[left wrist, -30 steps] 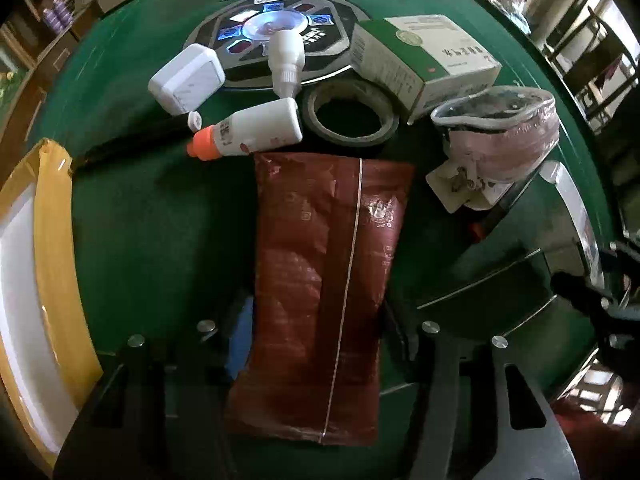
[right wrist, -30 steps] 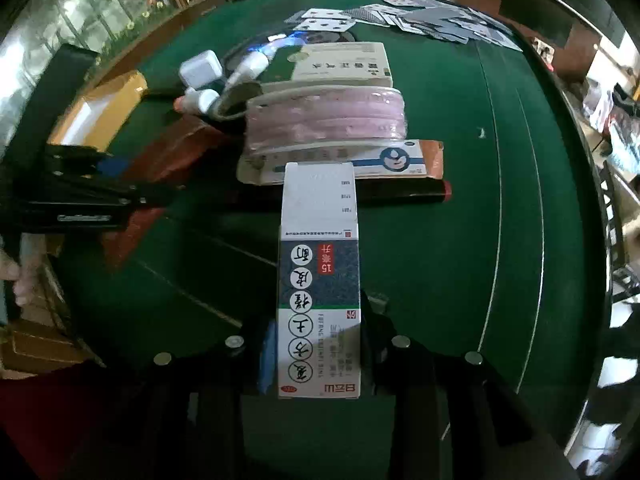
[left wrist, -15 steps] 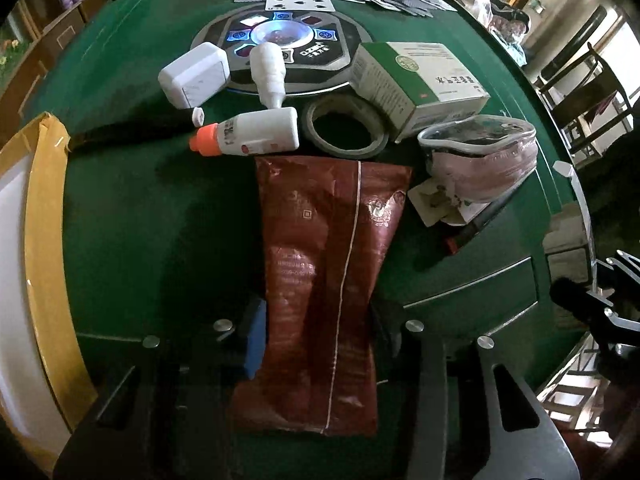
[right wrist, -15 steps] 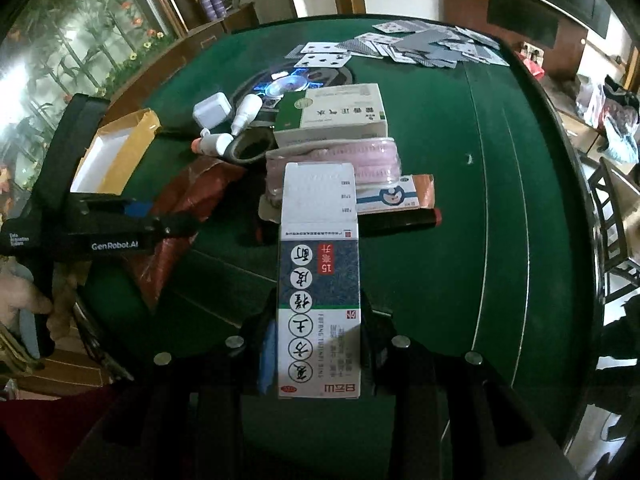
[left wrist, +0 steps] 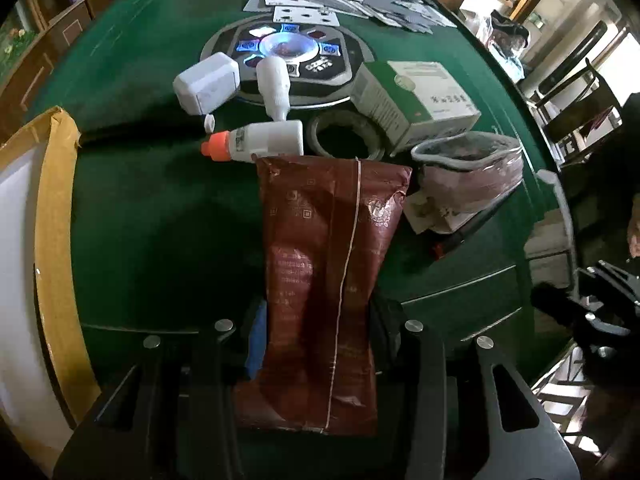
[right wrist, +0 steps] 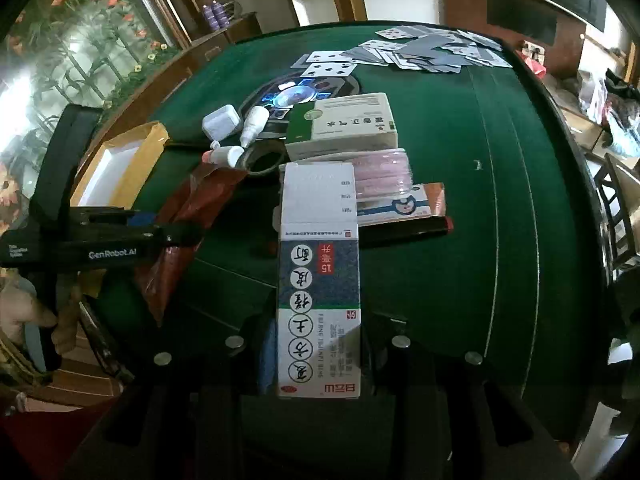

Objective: Organize objects
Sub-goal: 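Lift and carry the medicine box and red-brown bag over the tray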

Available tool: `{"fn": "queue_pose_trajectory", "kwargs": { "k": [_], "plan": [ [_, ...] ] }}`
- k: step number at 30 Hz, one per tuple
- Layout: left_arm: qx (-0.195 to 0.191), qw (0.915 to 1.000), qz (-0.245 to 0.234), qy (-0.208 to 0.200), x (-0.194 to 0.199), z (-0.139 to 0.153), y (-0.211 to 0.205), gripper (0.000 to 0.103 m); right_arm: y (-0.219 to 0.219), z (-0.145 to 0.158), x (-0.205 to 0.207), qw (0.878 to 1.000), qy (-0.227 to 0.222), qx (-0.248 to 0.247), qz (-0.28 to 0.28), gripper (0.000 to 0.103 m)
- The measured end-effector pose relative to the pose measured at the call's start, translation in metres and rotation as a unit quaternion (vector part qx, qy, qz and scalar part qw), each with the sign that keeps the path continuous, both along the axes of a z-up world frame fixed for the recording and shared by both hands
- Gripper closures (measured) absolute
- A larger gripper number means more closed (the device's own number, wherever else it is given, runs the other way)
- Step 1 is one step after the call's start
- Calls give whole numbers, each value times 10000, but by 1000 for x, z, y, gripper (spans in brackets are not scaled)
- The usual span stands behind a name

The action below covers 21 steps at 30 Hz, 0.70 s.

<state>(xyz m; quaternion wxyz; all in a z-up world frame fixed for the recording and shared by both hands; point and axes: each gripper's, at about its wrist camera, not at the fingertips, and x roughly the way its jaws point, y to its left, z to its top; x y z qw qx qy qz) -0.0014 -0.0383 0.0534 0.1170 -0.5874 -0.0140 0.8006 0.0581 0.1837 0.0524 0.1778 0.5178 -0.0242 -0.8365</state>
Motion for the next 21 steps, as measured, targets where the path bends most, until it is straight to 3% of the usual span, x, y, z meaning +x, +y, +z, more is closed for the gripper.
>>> {"fn": "queue_pose_trajectory", "kwargs": {
  "k": [21],
  "plan": [
    [193, 9990, 104, 397, 12, 41, -7, 61, -19, 15, 0, 9994, 142, -239, 193, 70]
  ]
}}
